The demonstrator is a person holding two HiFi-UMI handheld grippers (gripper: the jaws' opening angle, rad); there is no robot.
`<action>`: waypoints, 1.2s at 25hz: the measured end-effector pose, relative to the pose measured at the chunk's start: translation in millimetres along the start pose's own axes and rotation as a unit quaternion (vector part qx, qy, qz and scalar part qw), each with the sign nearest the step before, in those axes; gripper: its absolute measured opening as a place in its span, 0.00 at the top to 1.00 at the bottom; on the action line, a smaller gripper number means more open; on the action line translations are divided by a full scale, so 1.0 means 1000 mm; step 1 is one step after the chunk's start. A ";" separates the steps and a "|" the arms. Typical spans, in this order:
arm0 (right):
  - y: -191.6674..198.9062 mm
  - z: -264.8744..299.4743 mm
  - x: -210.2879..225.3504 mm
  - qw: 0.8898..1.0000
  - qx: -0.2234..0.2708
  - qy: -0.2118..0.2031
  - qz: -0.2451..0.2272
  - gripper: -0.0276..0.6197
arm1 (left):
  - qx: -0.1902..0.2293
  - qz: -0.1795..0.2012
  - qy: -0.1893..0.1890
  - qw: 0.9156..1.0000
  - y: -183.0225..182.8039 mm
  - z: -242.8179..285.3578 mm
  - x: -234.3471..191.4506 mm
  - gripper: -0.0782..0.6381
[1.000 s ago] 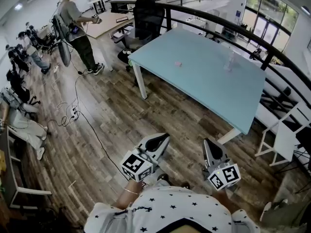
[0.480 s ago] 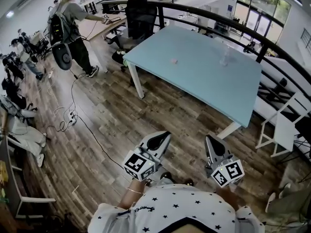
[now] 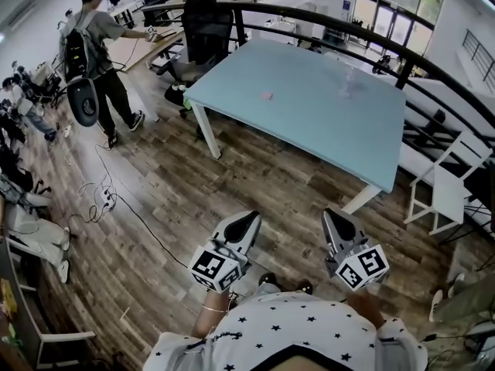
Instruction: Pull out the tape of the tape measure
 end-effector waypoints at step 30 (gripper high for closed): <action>0.003 0.048 -0.008 1.000 -0.001 0.012 -0.006 0.95 | -0.011 0.011 0.037 0.999 0.010 0.013 -0.043 0.84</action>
Point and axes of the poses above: the fingertips, and each gripper's own axes: z forward along the fingers, x to its right, y out of its underside, the point moved 4 cm from there along -z, backward along the fingers, and after that the axes turned 9 degrees about -x, right-handed, at the moved point
